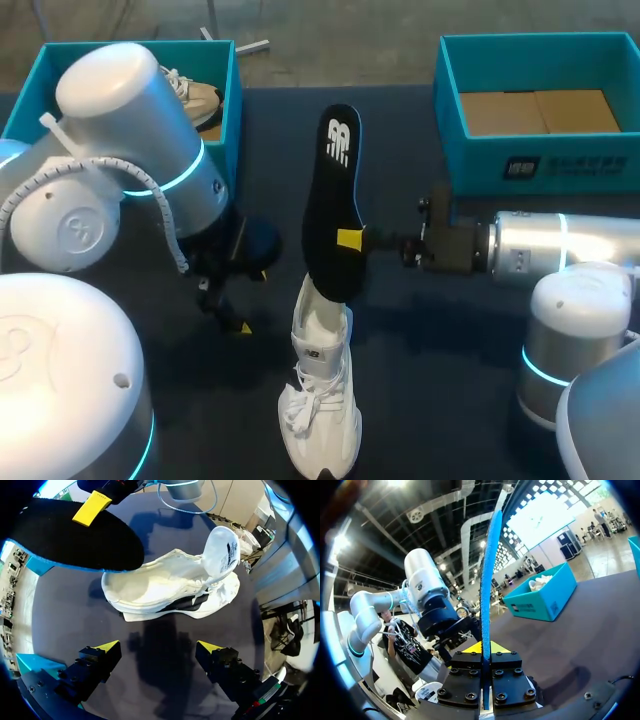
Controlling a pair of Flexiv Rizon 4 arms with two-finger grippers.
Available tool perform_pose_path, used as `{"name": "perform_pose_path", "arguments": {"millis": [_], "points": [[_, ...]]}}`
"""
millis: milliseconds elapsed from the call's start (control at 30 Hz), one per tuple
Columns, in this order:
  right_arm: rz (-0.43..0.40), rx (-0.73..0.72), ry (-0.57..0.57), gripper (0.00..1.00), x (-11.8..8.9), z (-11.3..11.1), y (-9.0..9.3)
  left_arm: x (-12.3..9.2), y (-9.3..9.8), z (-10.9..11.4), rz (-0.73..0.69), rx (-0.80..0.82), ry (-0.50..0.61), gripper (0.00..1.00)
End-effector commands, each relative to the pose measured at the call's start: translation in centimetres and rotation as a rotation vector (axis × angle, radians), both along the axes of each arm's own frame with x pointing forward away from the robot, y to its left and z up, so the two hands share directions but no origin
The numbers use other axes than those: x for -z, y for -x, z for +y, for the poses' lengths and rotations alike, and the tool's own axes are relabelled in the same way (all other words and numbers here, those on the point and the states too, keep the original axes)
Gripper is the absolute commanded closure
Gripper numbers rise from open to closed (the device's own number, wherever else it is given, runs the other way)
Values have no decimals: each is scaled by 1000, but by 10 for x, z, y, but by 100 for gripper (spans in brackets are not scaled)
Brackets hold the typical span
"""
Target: Take the shoe out of the shoebox, open the shoe tongue, remove and reinsert the insole, then place the shoe into the shoebox
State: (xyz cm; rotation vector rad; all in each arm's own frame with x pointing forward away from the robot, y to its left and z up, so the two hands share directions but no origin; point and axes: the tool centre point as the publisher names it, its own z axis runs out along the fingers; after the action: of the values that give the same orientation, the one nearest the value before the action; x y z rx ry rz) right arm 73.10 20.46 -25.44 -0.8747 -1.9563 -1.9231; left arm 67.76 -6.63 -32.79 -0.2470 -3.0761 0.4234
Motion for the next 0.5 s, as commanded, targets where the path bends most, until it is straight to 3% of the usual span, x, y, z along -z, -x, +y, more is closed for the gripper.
{"name": "perform_pose_path", "arguments": {"millis": [33, 500], "points": [[-2, 3, 5, 100, 3, 4, -2, 6, -1, -7, 18, -25, -3, 0], [-48, 2, -32, 100, 8, 9, 8, 17, 2, -18, 33, -37, -5, 0]]}}
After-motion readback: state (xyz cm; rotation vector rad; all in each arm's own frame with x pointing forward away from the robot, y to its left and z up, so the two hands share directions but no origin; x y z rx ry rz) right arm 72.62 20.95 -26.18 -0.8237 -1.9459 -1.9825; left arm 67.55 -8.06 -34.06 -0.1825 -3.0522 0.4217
